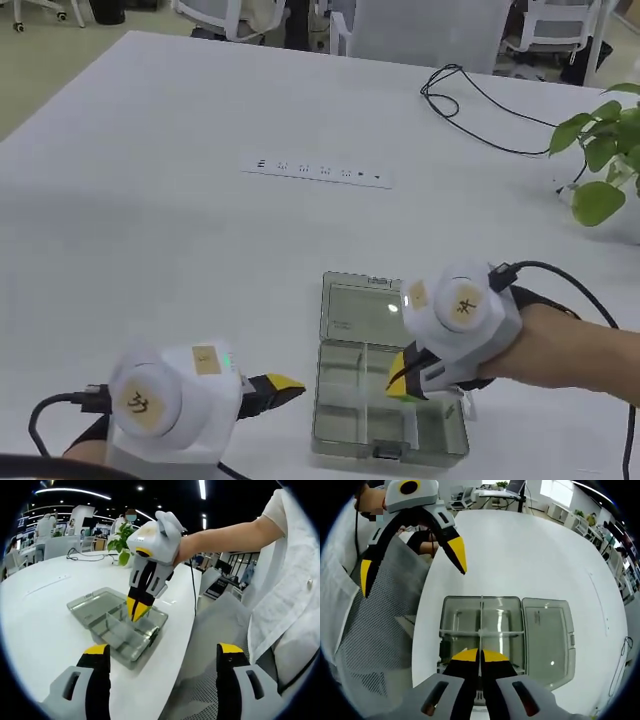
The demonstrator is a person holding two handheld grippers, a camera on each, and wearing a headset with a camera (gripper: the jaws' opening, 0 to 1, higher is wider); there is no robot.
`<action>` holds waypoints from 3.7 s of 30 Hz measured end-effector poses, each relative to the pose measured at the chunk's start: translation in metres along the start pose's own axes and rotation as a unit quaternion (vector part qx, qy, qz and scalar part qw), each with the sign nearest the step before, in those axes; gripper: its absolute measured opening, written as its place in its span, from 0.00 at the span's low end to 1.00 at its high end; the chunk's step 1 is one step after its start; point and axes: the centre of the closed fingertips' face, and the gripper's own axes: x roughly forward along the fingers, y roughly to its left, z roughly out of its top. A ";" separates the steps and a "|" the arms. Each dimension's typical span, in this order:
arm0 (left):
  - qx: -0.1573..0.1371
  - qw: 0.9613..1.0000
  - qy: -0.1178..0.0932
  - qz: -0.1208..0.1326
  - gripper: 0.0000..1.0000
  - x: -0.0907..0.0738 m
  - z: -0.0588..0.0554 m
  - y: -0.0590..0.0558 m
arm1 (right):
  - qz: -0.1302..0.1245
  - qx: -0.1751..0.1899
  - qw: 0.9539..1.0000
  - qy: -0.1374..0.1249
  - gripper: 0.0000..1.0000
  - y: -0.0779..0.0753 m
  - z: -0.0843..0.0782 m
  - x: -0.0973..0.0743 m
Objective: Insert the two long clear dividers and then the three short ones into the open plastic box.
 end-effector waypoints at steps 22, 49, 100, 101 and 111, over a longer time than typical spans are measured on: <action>-0.010 1.000 0.001 0.002 0.95 -0.004 -0.004 0.005 | 0.001 -0.015 1.000 0.016 0.03 0.000 -0.004 0.008; -0.015 1.000 -0.003 0.011 0.98 -0.006 -0.005 0.009 | -0.054 0.112 0.987 -0.098 0.30 -0.006 -0.030 -0.054; -0.034 0.999 0.004 0.033 1.00 -0.013 -0.015 0.014 | -0.036 0.052 0.989 0.132 0.45 0.021 -0.244 -0.058; -0.034 0.999 0.004 0.033 1.00 -0.013 -0.015 0.013 | -0.035 0.050 0.989 0.134 0.45 0.022 -0.245 -0.057; -0.033 0.999 0.006 0.032 1.00 -0.014 -0.015 0.013 | -0.035 0.052 0.989 0.133 0.38 0.020 -0.244 -0.058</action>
